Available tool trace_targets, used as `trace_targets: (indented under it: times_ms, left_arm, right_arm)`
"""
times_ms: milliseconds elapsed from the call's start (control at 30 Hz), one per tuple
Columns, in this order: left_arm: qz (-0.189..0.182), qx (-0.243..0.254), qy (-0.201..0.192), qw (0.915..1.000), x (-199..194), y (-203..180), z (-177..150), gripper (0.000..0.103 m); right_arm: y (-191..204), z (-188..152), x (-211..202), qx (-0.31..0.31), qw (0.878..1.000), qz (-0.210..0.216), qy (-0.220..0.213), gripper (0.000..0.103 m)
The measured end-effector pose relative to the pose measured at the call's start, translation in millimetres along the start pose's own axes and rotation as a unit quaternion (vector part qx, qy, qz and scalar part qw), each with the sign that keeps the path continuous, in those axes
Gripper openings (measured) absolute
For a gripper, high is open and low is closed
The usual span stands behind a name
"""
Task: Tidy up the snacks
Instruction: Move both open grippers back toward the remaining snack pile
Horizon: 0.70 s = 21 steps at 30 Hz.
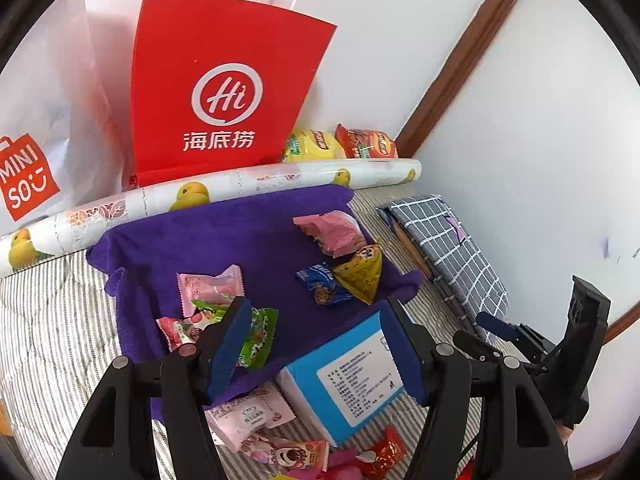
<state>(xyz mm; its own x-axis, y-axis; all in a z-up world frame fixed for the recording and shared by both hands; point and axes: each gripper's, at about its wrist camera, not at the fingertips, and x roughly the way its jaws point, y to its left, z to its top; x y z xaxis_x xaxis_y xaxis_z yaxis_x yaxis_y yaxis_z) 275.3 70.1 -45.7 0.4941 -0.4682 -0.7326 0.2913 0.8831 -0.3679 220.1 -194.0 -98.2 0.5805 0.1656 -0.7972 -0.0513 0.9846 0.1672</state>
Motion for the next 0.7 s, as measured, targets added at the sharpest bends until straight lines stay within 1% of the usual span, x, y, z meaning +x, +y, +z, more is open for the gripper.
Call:
trace_targets:
  times_ms: [167, 367, 533, 700]
  left_arm:
    - [-0.003, 0.006, 0.006, 1.0000, 3.0, -8.6, -3.7, 0.065]
    - [0.000, 0.017, 0.008, 0.9998, 2.8, -19.4, -9.0, 0.065]
    - [0.000, 0.020, 0.007, 0.9998, -1.3, -26.5, -14.7, 0.065]
    - [0.007, 0.021, 0.013, 0.9997, -6.4, -30.7, -27.2, 0.065]
  right_arm:
    - [1.8, -6.4, -8.5, -0.011, 1.000, -0.007, -0.001, 0.069]
    - [0.3, -15.6, -26.4, -0.024, 0.999, -0.016, -0.016, 0.068]
    - [-7.4, -20.9, -37.2, -0.014, 1.000, -0.001, -0.025, 0.065]
    - [-5.9, -27.4, -40.9, -0.018, 1.000, 0.010, -0.019, 0.065]
